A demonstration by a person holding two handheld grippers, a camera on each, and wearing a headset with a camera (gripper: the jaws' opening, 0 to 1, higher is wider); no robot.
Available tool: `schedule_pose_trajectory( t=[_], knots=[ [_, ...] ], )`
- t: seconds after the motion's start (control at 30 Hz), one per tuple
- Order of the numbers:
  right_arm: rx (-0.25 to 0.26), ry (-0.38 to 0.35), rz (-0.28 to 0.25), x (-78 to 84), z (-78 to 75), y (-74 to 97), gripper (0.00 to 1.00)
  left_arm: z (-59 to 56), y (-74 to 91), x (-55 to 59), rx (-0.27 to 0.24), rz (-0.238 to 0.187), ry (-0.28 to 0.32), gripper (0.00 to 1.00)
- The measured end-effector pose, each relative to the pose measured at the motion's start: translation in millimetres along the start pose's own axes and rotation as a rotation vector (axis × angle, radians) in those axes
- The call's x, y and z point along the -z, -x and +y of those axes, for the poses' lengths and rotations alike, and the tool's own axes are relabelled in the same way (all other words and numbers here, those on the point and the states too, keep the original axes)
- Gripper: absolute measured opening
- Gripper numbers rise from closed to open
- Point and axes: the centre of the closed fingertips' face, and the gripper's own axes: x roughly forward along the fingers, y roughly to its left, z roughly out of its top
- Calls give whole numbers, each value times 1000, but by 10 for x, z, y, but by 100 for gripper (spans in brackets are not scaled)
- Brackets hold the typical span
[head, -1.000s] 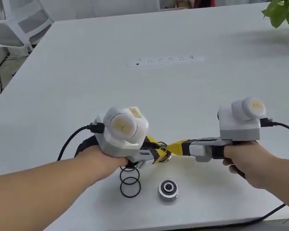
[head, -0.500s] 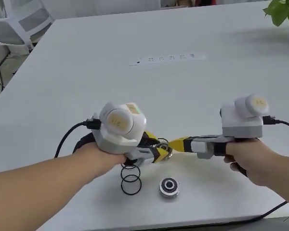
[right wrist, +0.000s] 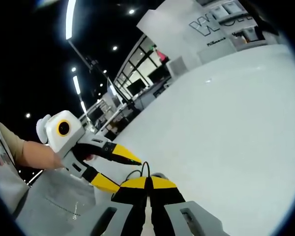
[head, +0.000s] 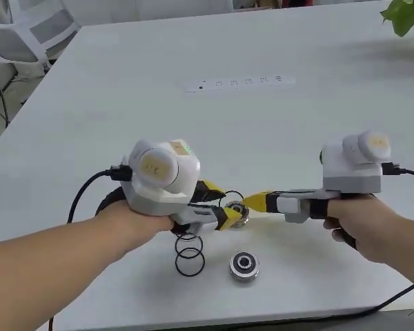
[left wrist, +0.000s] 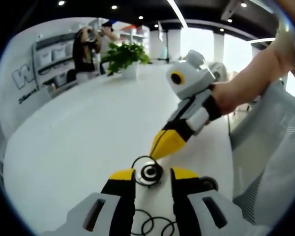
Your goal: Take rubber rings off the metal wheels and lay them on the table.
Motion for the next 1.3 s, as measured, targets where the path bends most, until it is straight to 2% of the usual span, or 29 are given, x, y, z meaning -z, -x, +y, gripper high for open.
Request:
schedule_pose_trajectory(
  t=[0.17,0.4,0.77,1.3],
  knots=[
    [-7,1,-10,-52,25,2,0,-4,61,-34,0,-15,1,32],
    [-13,-1,-14,-90,44,-18,0,50,154,-63,-17,-38,11,37],
    [-24,9,-12,-168,86,-64,0,134,309,26,-32,-29,38,44],
    [-36,14,-9,-244,131,-156,0,245,590,136,-63,-41,53,53]
  ],
)
